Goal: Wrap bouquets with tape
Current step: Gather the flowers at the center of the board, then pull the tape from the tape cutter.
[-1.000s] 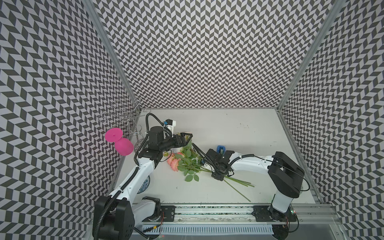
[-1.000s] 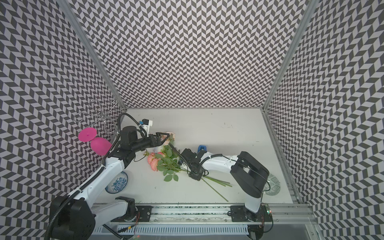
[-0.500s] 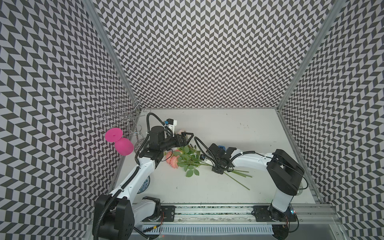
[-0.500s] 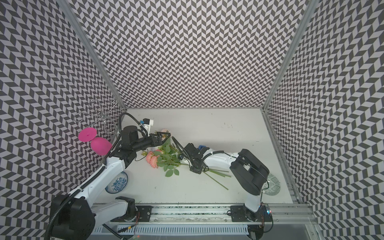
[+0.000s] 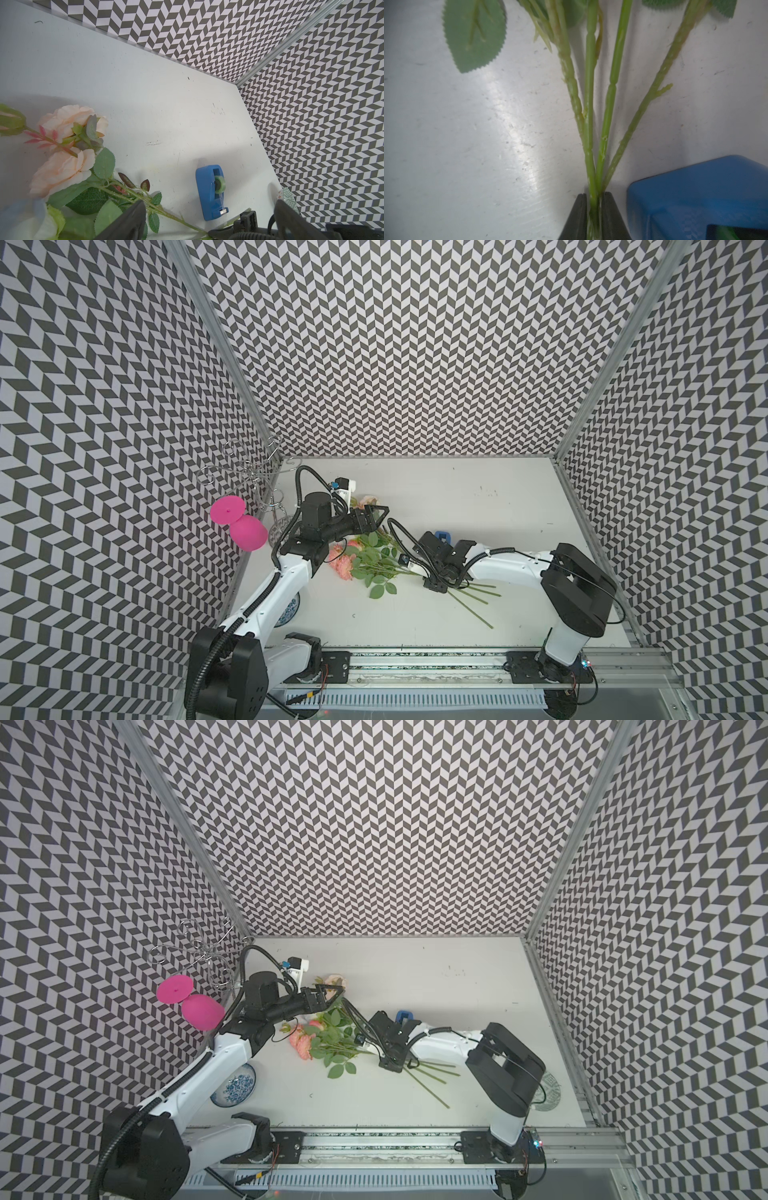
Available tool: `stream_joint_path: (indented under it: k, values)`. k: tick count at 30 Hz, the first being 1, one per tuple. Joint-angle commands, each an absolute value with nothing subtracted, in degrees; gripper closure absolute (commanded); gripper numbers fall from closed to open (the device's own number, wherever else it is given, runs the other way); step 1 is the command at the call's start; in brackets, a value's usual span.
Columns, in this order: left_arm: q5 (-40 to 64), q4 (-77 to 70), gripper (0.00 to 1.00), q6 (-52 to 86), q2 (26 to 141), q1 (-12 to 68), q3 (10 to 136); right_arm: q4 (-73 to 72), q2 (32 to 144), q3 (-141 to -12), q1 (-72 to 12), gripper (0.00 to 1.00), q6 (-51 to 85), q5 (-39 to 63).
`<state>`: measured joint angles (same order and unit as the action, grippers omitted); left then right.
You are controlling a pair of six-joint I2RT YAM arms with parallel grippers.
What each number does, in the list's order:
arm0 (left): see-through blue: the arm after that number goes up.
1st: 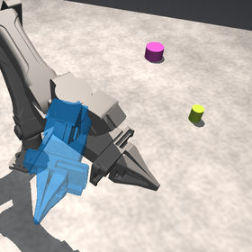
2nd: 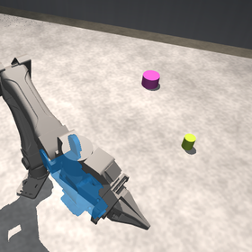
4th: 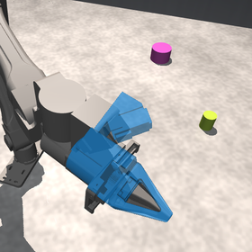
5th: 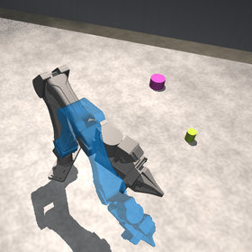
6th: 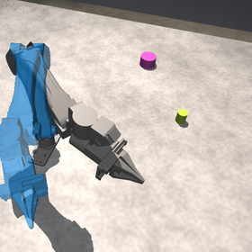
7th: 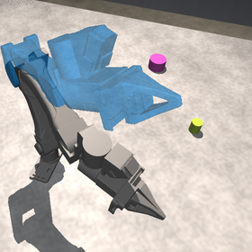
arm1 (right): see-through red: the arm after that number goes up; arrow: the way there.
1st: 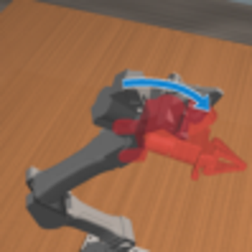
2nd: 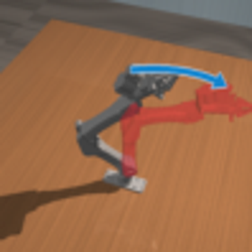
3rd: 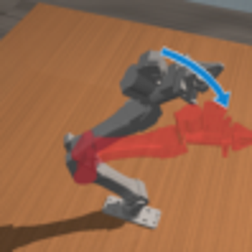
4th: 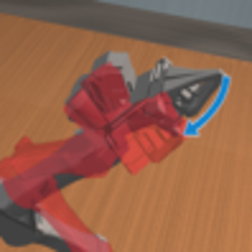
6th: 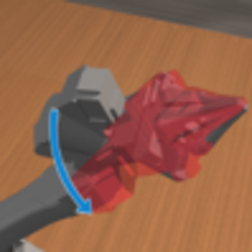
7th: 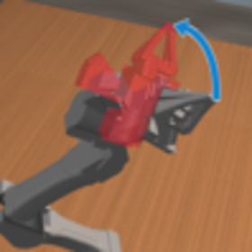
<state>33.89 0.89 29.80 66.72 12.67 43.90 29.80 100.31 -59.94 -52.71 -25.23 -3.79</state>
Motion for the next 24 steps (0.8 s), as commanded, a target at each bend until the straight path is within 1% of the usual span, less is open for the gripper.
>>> stream_joint_path:
  k: [1,5,9,12,13,18,19,20,22,24]
  values:
    - [33.23,-0.45,0.03,30.42,67.23,13.42,45.0,27.65,98.45,-59.89,-52.91,0.77,-25.46,-4.49]
    - [32.61,-0.47,0.03,30.41,67.33,13.97,45.35,27.69,98.47,-60.56,-53.01,0.75,-24.79,-4.39]
    - [32.34,-0.41,0.04,30.42,67.71,14.53,45.78,26.43,97.82,-61.63,-52.86,0.74,-22.72,-3.44]
    - [32.34,0.64,0.03,29.35,68.23,14.94,46.52,24.87,95.6,-61.83,-52.84,0.69,-21.21,-2.73]
    - [32.28,1.31,0.03,28.74,68.57,14.92,47.02,24.18,94.57,-61.64,-52.87,0.68,-20.9,-2.62]
    - [33.47,3.54,0.03,26.2,69.38,14.87,48.83,19.08,87.25,-58.42,-52.76,0.66,-17.05,-0.53]
    - [35.18,3.15,0.06,25.73,69.58,14.92,48.91,18.01,85.58,-57.47,-52.51,0.66,-15.49,-0.97]
    - [36.32,2.52,0.07,25.67,69.77,15.23,48.95,16.76,83.5,-56.4,-52.09,0.65,-13.47,-1.46]
    - [37.17,2.36,0.07,25.25,70.37,16.27,49.42,14.44,79.39,-53.87,-50.19,0.59,-7.94,-3.25]
    - [37.53,2.46,0.09,23.86,71.06,18.15,49.95,13.28,75.43,-51.28,-47.75,0.56,-1.68,-4.26]
